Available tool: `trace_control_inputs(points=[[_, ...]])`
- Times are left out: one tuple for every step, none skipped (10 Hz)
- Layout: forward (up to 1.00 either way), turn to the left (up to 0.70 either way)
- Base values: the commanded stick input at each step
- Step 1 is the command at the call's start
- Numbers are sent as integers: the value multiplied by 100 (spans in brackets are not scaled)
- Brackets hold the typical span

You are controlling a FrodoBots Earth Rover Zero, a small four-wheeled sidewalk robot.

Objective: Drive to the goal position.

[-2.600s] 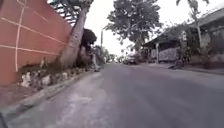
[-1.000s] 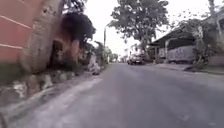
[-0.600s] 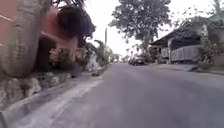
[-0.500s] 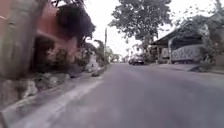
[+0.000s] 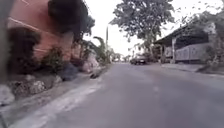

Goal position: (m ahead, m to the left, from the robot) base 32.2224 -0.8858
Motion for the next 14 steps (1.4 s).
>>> trace_control_inputs(points=[[100, -38], [100, -34], [100, 0], [100, 0], [100, 0], [100, 0], [100, -16], [100, -39], [100, -38], [100, -4], [100, 0], [100, 0], [100, 0], [100, 0]])
